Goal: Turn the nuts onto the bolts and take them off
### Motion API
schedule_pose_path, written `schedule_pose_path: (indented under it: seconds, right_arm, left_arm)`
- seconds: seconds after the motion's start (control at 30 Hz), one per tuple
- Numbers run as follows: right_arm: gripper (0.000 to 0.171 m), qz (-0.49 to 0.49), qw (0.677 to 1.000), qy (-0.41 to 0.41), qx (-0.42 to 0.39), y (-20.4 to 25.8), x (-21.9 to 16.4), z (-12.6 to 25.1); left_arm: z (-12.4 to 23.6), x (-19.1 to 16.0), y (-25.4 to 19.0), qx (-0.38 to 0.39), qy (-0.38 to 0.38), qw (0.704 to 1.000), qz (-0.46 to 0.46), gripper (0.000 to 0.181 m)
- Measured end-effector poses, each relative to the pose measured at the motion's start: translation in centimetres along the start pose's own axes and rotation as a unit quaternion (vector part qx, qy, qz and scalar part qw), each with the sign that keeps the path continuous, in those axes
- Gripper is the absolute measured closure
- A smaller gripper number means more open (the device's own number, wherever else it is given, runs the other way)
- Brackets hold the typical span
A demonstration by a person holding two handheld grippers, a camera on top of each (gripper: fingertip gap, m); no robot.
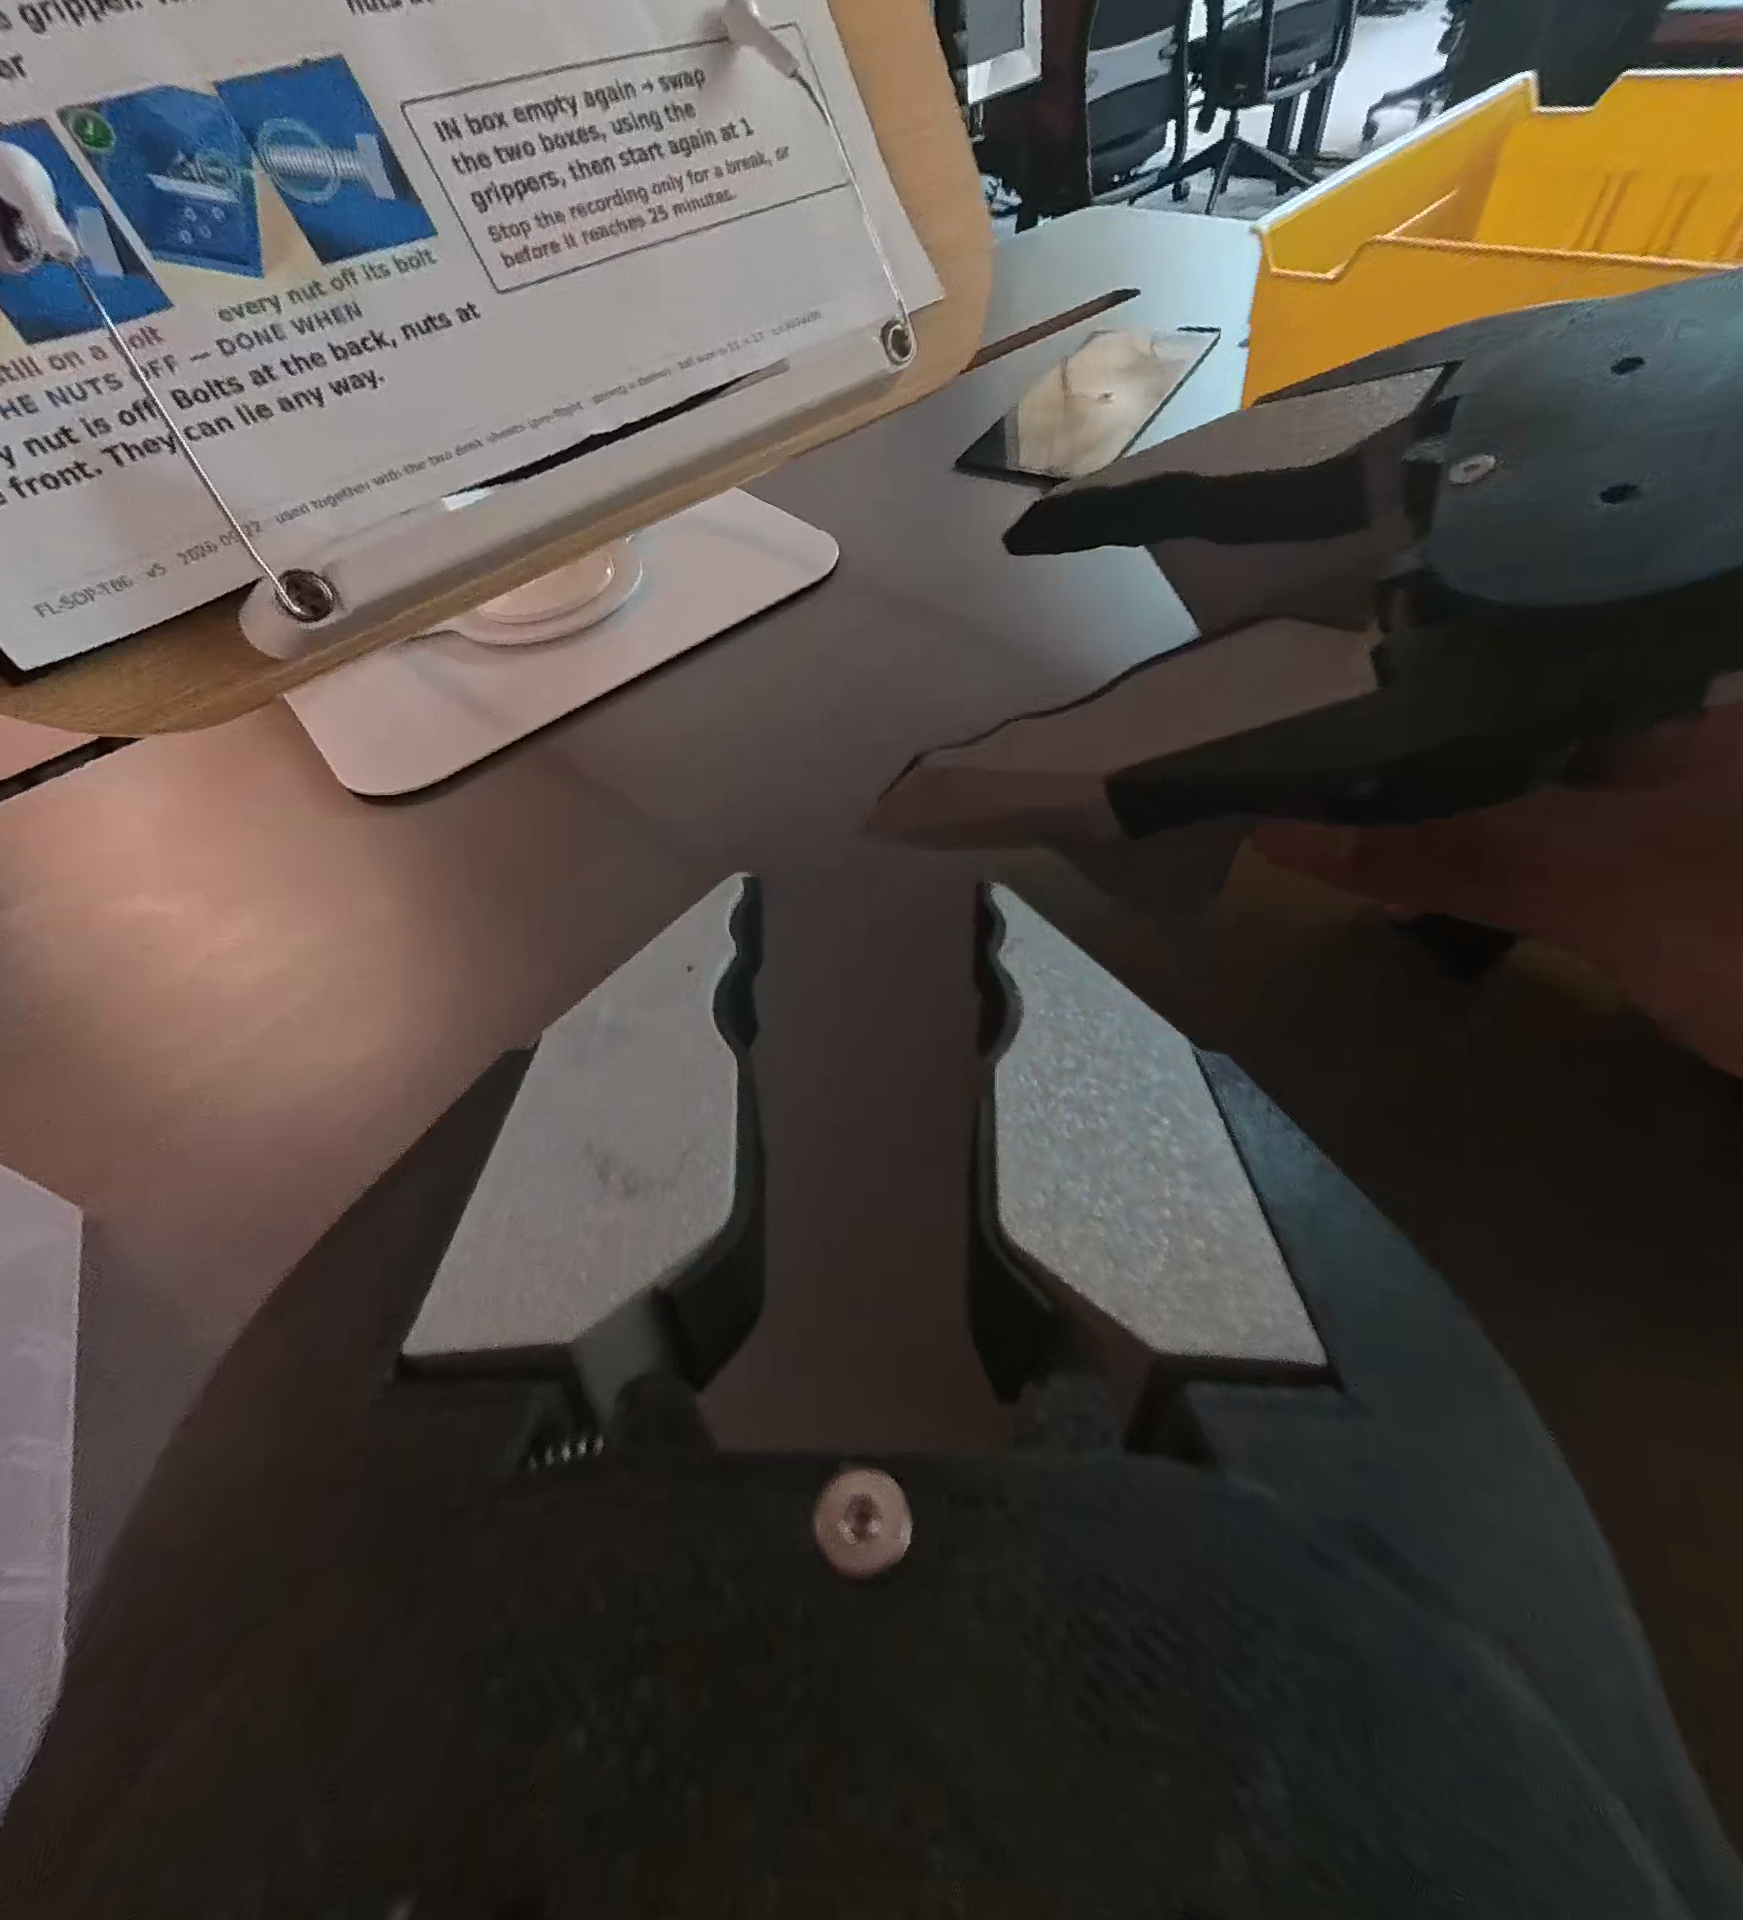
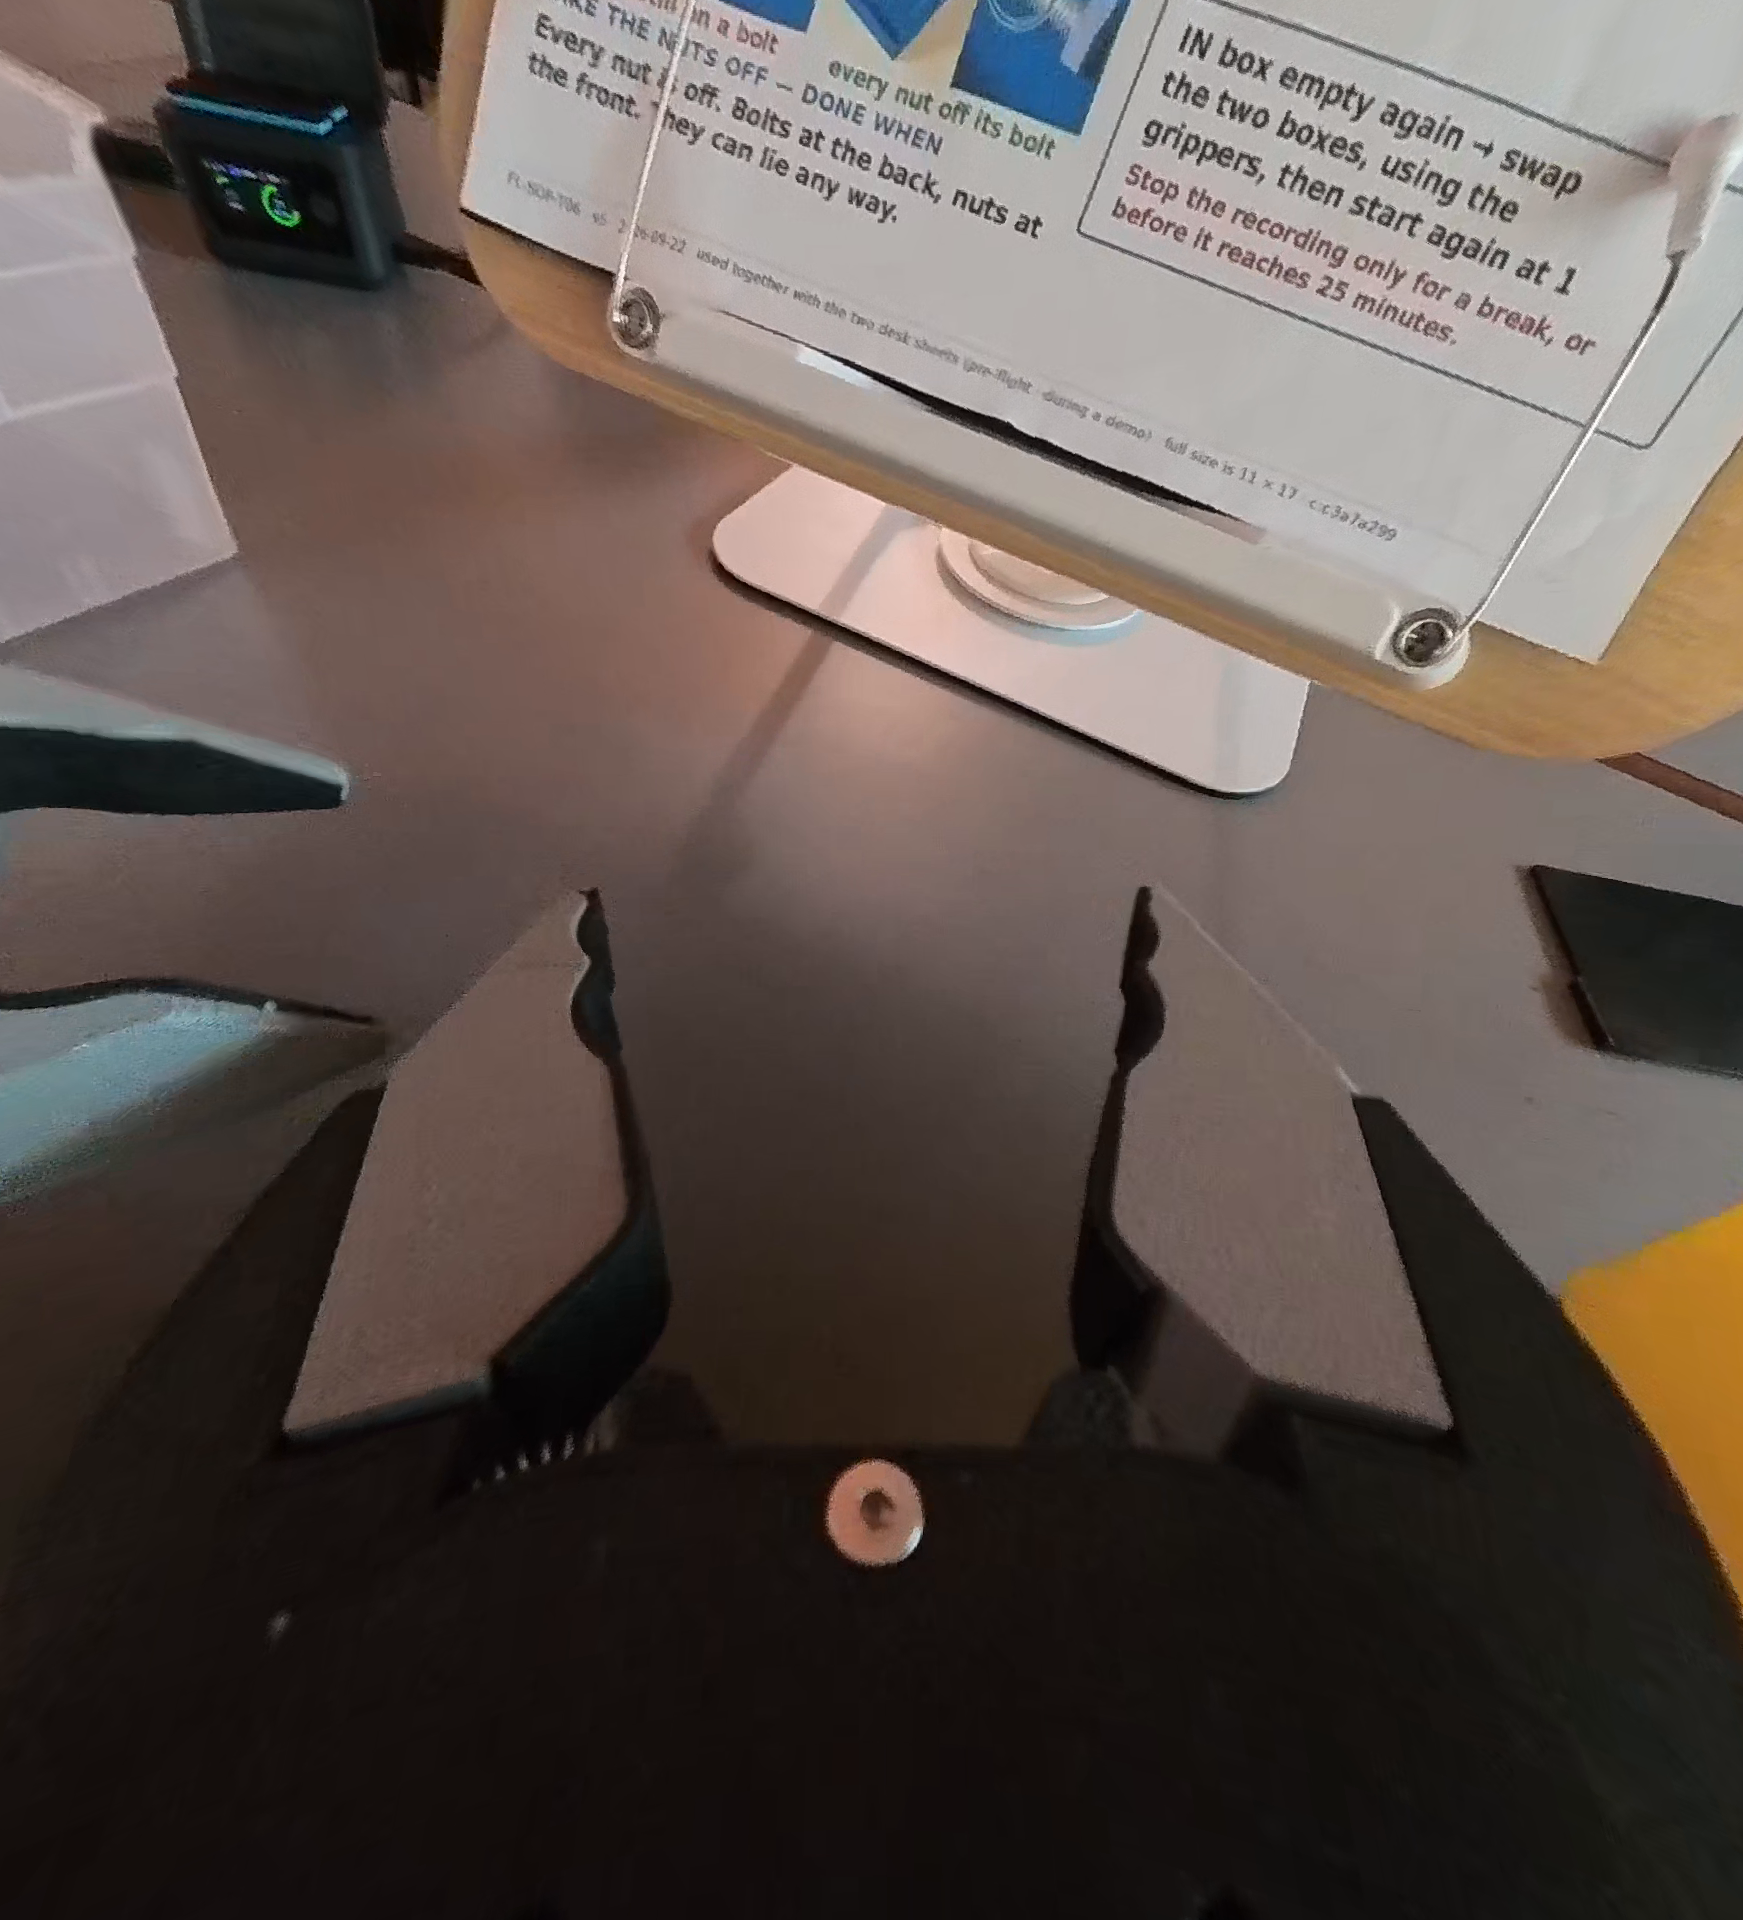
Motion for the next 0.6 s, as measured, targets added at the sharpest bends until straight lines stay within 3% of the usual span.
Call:
schedule_pose_path:
  seconds: [0.03,0.37,0.47,0.6]
  right_arm:
    - [0.076,-0.003,1.0,-0.003,-0.003,-0.3,0.1,-0.1]
    - [0.084,0.023,0.998,-0.036,0.04,0.2,1.9,-2.9]
    - [0.085,0.045,0.997,-0.03,0.051,0.9,1.8,-3.1]
    - [0.092,0.054,0.996,-0.04,0.053,1.2,2.0,-2.8]
  left_arm:
    - [-0.1,-0.1,-0.1,-0.002,0.004,1.0,0.001,0.142]
    - [0.2,0.1,-2.1,-0.039,0.009,0.999,0.001,0.141]
    - [2.4,1.2,-3.3,-0.057,-0.009,0.998,0.016,0.137]
    - [7.8,3.3,-4.2,-0.064,-0.001,0.998,-0.005,0.131]
Point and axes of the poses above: each gripper's, where its closed fingertips meet, z back along the fingers, x out of its top, y = z × x across the jaws, the point moved 3 cm from there along z, back along the fingers, and after that the axes turned 5 degrees about z, right-handed, at the moved point
